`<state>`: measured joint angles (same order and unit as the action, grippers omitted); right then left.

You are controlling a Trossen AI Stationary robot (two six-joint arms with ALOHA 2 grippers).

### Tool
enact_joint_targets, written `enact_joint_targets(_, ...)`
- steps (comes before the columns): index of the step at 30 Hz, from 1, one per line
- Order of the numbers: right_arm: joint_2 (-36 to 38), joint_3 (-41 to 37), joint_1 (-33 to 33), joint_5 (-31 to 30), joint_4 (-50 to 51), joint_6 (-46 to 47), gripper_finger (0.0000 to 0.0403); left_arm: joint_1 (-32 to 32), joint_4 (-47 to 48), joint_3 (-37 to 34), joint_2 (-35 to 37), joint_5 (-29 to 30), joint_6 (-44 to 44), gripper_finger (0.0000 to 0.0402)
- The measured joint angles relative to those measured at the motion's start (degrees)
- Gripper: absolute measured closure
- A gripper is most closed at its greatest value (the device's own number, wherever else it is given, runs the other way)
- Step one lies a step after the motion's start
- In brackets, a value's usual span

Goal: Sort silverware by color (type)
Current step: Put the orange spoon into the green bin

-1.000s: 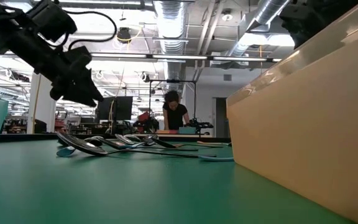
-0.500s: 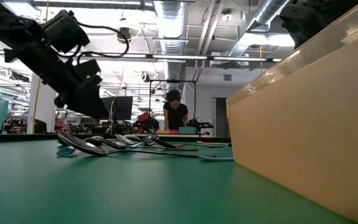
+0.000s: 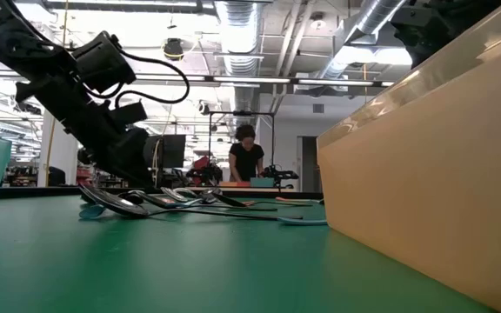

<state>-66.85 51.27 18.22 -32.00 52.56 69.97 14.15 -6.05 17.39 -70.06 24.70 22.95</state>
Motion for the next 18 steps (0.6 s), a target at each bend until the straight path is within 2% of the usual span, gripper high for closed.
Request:
enact_joint_targets(8, 0.0, 0.0, 0.0, -1.0, 0.0, 0.0, 0.0323, 0.0, -1.6, 3.4, -7.5, -1.0, -1.3, 0.0164)
enact_joint_targets(14, 0.0, 0.0, 0.0, -1.1, 0.0, 0.0, 0.0323, 0.0, 1.0, 7.6, -13.5, -1.2, -2.9, 0.0166)
enact_joint_targets(18, 0.0, 0.0, 0.0, -1.1, 0.0, -0.2, 0.0323, 0.0, 3.4, 9.9, -16.3, -0.9, -2.2, 0.0193)
